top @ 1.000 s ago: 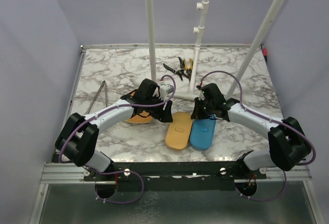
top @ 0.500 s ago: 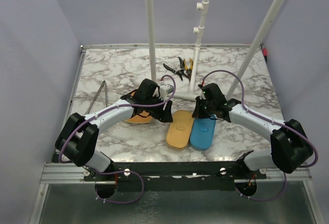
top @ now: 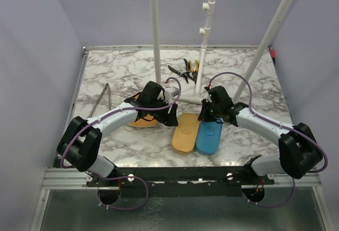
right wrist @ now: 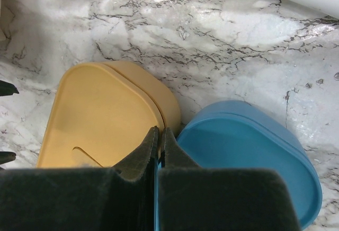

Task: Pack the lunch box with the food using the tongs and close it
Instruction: Close the box lid on the packing box.

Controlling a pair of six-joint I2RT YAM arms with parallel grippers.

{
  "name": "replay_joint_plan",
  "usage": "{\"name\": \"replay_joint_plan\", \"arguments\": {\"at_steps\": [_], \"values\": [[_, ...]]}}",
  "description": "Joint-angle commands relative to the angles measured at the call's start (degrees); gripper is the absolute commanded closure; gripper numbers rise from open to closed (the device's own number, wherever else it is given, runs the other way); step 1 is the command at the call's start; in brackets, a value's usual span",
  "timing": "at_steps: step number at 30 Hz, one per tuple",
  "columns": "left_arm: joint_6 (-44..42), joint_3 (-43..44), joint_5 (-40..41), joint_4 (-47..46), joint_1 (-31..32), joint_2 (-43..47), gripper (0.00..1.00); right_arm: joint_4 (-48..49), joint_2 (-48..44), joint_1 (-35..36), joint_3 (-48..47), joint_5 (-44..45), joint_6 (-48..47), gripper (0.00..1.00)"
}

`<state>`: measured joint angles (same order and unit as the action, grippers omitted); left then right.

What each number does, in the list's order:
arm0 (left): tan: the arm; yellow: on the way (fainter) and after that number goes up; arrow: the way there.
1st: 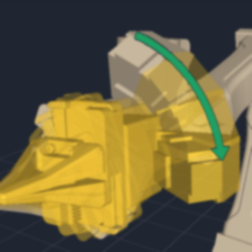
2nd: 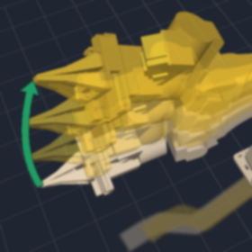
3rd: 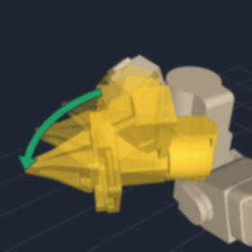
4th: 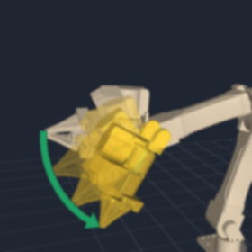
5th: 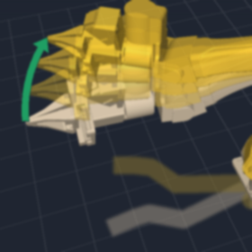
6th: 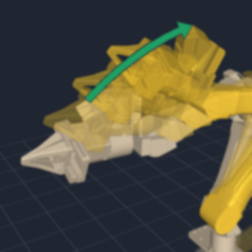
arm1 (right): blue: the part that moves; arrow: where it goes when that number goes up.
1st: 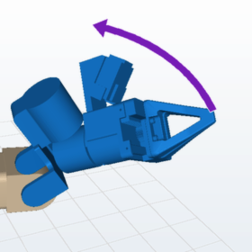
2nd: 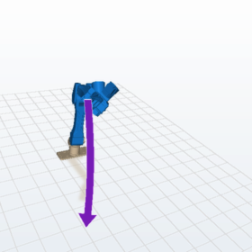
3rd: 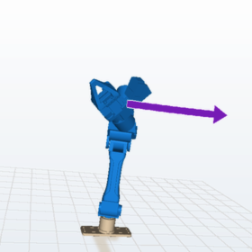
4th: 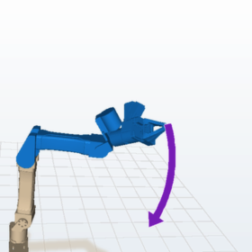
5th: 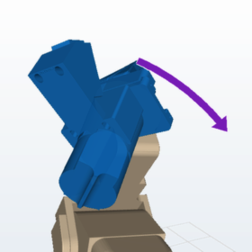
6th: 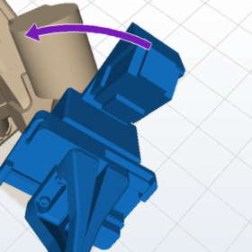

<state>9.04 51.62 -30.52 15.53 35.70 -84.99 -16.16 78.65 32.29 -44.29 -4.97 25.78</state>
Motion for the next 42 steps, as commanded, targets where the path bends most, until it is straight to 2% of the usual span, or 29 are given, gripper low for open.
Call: {"name": "replay_joint_plan", "arguments": {"at_steps": [1,11,18,22,32,42], "values": [[0.03,0.4,-0.06,-0.17,0.13,0.08,0.41,3.23,-0.24,0.06,0.95,1.96,1.28,0.99],[0.14,0.42,-0.27,-0.16,0.16,-0.22,0.41,1.24,-0.97,0.13,1.03,0.87,2.58,0.98],[0.2,0.44,-0.76,-0.15,0.16,-0.32,0.41,-2.31,-2.84,0.1,0.0,1.52,3.36,0.67],[0.23,0.39,-0.77,-0.23,0.16,-0.26,0.41,-3.62,-4.12,0.11,-0.68,2.37,3.39,0.59],[0.74,-0.96,-1.15,-0.15,0.57,-0.3,0.41,-7.3,-8.71,1.63,-0.5,-2.05,9.82,0.58],[1.61,-0.89,-0.15,-0.2,0.69,-1.23,0.41,-11.29,-8.53,10.94,0.0,0.94,20.42,0.63]]}}
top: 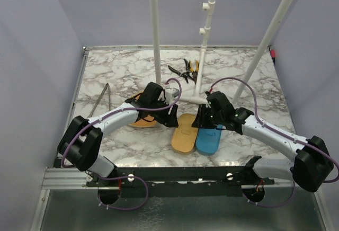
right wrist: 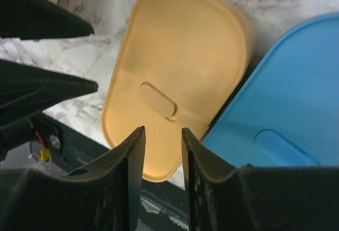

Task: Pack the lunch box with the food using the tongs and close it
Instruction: Close the box lid on the packing box.

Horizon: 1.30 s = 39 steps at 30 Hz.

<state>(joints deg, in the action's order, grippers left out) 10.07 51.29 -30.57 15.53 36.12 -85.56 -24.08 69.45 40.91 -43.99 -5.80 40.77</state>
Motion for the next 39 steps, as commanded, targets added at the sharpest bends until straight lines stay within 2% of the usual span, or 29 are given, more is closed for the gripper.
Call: {"name": "replay_joint_plan", "arguments": {"at_steps": [1,10,23,39], "values": [[0.64,-0.57,-0.03,-0.18,0.25,-0.67,0.41,-3.66,1.09,2.72,-0.52,2.15,6.04,0.65],[1.06,-0.5,0.5,-0.18,0.27,-0.7,0.41,-8.72,2.79,5.32,-3.36,7.99,8.15,0.69],[1.31,-0.53,-0.22,-0.15,0.35,-1.24,0.41,-8.17,5.55,5.92,-3.63,8.74,7.98,0.7],[1.85,-0.75,-0.44,-0.19,0.34,-2.91,0.43,-7.99,8.59,6.03,-4.1,10.35,7.66,0.79]]}}
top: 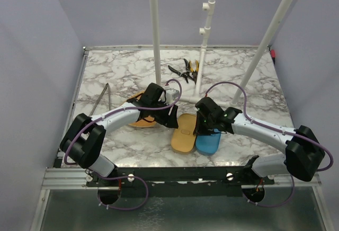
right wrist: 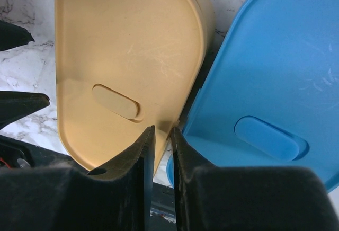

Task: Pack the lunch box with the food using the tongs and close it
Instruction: Close the box lid on the packing box.

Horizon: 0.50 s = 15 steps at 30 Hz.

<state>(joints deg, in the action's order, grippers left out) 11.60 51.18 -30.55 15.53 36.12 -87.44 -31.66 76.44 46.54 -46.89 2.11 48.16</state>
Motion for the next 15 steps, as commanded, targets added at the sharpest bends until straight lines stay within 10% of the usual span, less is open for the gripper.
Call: {"name": "replay_joint_plan", "arguments": {"at_steps": [1,15], "values": [[0.36,-0.64,-0.31,-0.16,0.35,-1.13,0.43,-0.28,1.79,0.39,-1.14,2.46,0.27,0.8],[0.34,-0.56,1.47,0.6,0.69,-2.07,0.47,-0.26,4.51,0.56,-1.18,3.61,-0.34,0.88]]}}
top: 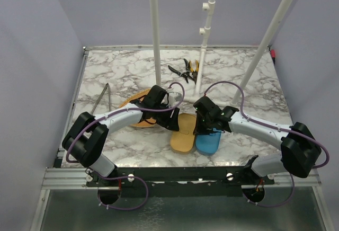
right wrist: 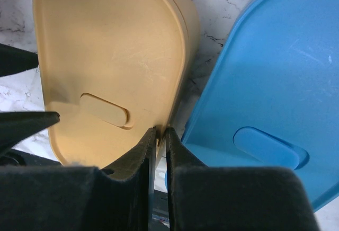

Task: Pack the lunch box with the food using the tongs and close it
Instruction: Close the box lid on the packing box.

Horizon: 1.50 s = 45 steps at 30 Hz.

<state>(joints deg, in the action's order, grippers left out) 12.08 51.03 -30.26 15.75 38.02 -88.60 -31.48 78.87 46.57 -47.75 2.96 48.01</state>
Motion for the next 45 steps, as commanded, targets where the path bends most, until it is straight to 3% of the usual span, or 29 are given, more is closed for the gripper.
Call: {"name": "replay_joint_plan", "arguments": {"at_steps": [1,11,23,36,45], "values": [[-0.15,-0.4,1.37,0.56,-1.15,-0.93,0.47,-0.42,2.34,0.59,-0.25,2.89,-0.14,0.88],[-0.1,-0.22,3.7,1.62,-0.49,-1.46,0.48,-0.99,4.63,1.22,0.18,4.06,-0.07,0.93],[3.27,-0.15,14.05,3.33,4.6,-1.42,0.5,-2.27,6.56,2.8,0.99,6.5,1.03,0.98],[15.15,-7.32,27.63,-2.31,14.34,0.62,0.56,-4.41,5.56,3.97,0.46,10.99,2.66,0.98],[22.66,-14.11,32.26,-7.79,15.94,7.54,0.57,-4.63,3.16,4.32,0.58,12.01,3.32,0.99]]}}
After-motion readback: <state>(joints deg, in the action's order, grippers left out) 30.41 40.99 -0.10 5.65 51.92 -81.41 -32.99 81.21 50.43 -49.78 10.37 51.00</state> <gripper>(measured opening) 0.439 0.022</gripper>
